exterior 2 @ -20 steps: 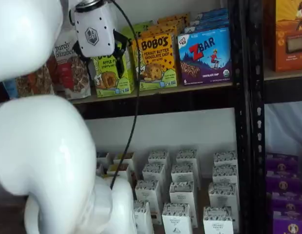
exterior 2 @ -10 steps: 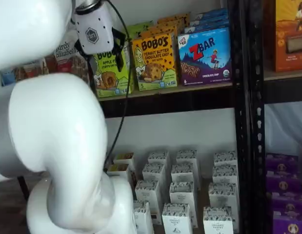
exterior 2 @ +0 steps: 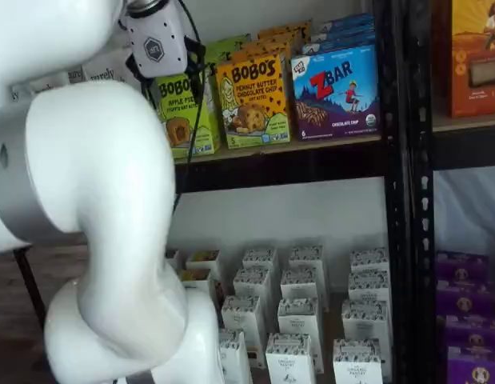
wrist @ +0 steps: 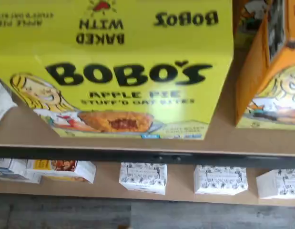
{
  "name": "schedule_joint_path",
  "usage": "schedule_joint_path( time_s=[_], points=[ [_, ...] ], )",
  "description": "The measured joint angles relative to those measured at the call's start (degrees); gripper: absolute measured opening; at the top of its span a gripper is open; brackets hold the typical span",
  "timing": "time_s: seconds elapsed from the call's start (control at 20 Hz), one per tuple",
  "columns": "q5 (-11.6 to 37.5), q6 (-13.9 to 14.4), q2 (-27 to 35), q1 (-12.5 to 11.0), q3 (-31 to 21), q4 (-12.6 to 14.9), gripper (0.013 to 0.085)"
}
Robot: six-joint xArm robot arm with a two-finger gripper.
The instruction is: Pick the green box on the top shelf, the fourth from the left
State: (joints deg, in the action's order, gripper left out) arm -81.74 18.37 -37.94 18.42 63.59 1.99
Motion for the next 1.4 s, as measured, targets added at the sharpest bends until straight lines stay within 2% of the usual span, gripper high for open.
schedule_joint_path(
  time_s=[0.15, 0.5, 1.0, 1.4],
  points=[
    [1.0, -0.7, 2.6, -0.6, 2.2, -0.9, 0.0850],
    [3.0, 0.4, 7.2, 0.5, 6.6, 0.6, 0.0850],
    [-1.0, -0.5, 13.1, -0.1, 14.2, -3.0, 0.0850],
    [-3.7, -1.0, 15.3, -0.7, 17.2, -4.2, 0.0850]
  ],
)
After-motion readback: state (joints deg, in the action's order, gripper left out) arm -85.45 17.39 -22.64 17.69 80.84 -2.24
